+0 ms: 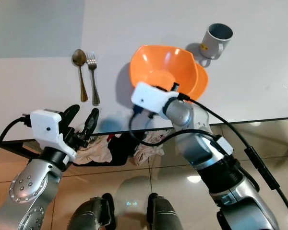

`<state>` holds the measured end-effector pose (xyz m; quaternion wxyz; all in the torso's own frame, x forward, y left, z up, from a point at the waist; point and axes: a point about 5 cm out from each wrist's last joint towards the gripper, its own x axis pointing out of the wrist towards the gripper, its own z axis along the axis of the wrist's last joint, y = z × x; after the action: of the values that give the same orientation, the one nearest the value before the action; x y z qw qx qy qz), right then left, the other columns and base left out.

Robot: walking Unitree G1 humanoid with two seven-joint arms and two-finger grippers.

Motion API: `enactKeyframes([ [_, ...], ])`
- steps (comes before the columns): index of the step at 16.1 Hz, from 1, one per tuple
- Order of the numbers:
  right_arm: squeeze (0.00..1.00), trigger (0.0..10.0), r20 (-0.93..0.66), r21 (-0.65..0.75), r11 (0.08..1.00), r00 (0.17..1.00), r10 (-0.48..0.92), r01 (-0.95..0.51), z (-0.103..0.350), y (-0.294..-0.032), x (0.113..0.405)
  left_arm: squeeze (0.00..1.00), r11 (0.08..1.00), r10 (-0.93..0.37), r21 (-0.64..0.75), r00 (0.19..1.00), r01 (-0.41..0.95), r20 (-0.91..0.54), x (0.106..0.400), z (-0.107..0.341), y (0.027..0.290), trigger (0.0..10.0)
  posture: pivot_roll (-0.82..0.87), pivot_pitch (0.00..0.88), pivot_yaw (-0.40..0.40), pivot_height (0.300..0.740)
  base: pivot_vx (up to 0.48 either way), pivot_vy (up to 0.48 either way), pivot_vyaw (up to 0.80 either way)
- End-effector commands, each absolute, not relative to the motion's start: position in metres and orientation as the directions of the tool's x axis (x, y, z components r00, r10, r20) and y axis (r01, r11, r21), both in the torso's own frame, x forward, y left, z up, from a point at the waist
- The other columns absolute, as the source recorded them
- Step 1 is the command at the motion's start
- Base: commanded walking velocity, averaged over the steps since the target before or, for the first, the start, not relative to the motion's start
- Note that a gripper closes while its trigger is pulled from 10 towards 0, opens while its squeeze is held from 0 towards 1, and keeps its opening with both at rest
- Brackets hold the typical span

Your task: Setting the table

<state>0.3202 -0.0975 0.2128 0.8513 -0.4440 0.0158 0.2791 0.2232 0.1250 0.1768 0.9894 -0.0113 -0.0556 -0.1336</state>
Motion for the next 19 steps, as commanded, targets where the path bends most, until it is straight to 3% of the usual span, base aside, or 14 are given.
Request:
enactKeyframes([
  [1, 1.0, 10.0, -0.211, -0.652, 0.534, 0.805, 0.554, -0.538, 0.228, -0.093, 0.31, 0.0, 0.961, -0.275, 0.0, 0.954, 0.277, 0.118, 0.222, 0.178, 0.124, 10.0, -0.09, 0.272, 0.009, 0.74, 0.0, 0.0, 0.0],
  [4, 0.96, 10.0, -0.006, -0.463, 0.629, 0.712, 0.702, -0.624, 0.26, -0.092, 0.292, 0.0, 0.952, -0.301, -0.007, 0.943, 0.305, 0.144, 0.226, 0.181, 0.123, 10.0, -0.11, 0.25, 0.02, 0.74, 0.0, 0.0, 0.0],
  [5, 0.49, 10.0, 0.069, -0.393, 0.657, 0.691, 0.719, -0.644, 0.265, -0.099, 0.287, 0.0, 0.953, -0.3, -0.005, 0.942, 0.304, 0.149, 0.228, 0.181, 0.124, 10.0, -0.12, 0.239, 0.022, 0.74, 0.0, 0.0, 0.0],
  [6, 0.0, 10.0, 0.122, -0.23, 0.694, 0.687, 0.716, -0.683, 0.252, -0.106, 0.283, 0.0, 0.963, -0.267, -0.001, 0.953, 0.27, 0.146, 0.23, 0.177, 0.129, 10.0, -0.12, 0.224, 0.024, 0.74, 0.0, 0.0, 0.0],
  [8, 0.0, 10.0, 0.127, -0.08, 0.679, 0.668, 0.733, -0.73, 0.227, -0.105, 0.276, 0.0, 0.97, -0.24, -0.007, 0.96, 0.243, 0.144, 0.233, 0.174, 0.136, 10.0, -0.12, 0.207, 0.022, 0.74, 0.0, -0.21, 0.0],
  [11, 0.0, 10.0, 0.181, 0.19, 0.551, 0.58, 0.794, -0.813, 0.188, -0.091, 0.256, 0.0, 0.979, -0.198, -0.036, 0.974, 0.203, 0.114, 0.232, 0.157, 0.15, 10.0, -0.09, 0.158, 0.025, 0.74, 0.0, -0.421, 0.0],
  [15, 0.0, 10.0, 0.302, 0.282, 0.41, 0.486, 0.82, -0.867, 0.187, -0.083, 0.249, 0.0, 0.973, -0.126, -0.177, 0.985, 0.146, 0.121, 0.222, 0.142, 0.174, 10.0, -0.08, 0.119, 0.038, 0.74, 0.0, -0.421, 0.0],
  [17, 0.0, 10.0, 0.24, 0.276, 0.447, 0.512, 0.825, -0.851, 0.171, -0.089, 0.253, 0.0, 0.954, -0.175, -0.213, 0.97, 0.209, 0.169, 0.221, 0.147, 0.173, 10.0, -0.08, 0.11, 0.039, 0.74, 0.0, -0.424, 0.0],
  [19, 0.0, 10.0, 0.146, 0.315, 0.547, 0.609, 0.779, -0.776, 0.143, -0.105, 0.263, 0.0, 0.932, -0.266, -0.222, 0.957, 0.285, 0.113, 0.218, 0.129, 0.164, 10.0, -0.09, 0.101, 0.044, 0.74, 0.0, -0.422, 0.0],
])
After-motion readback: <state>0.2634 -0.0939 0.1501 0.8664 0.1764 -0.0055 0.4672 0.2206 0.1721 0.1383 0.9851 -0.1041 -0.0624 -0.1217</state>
